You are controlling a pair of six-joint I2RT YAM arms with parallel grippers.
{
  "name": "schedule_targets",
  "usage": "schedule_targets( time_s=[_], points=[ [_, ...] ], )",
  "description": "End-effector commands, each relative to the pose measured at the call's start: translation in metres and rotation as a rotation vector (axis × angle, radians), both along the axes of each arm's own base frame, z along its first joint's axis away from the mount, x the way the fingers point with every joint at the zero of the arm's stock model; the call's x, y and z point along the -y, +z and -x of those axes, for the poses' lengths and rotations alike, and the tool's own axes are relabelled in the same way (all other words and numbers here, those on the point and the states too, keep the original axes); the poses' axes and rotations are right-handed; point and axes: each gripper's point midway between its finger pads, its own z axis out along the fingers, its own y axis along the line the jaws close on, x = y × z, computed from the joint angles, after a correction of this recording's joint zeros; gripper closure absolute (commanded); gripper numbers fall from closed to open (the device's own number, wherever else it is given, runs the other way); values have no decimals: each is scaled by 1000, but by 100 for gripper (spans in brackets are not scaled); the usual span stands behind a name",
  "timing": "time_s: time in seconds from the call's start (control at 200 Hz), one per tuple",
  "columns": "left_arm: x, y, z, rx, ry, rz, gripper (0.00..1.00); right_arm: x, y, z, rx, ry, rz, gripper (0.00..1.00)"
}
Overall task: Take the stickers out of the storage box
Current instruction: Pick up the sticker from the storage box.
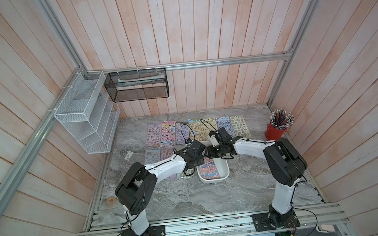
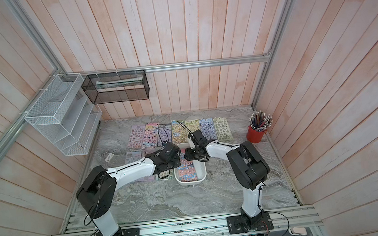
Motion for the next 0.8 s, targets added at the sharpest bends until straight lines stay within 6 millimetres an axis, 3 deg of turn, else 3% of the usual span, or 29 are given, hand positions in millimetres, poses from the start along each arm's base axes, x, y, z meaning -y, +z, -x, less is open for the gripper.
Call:
schedule_targets(
  time_s=[0.0,0.405,0.795],
  points=[
    [14,11,-10,29,-6,53,100,6,-12,22,-106,2,-60,59],
    [13,10,-10,27,-1,51,100,13,12,28,-80,2,-187,74],
    [11,11,-10,29,2,49,100,16,26,31,-68,-10,-251,95]
  ],
)
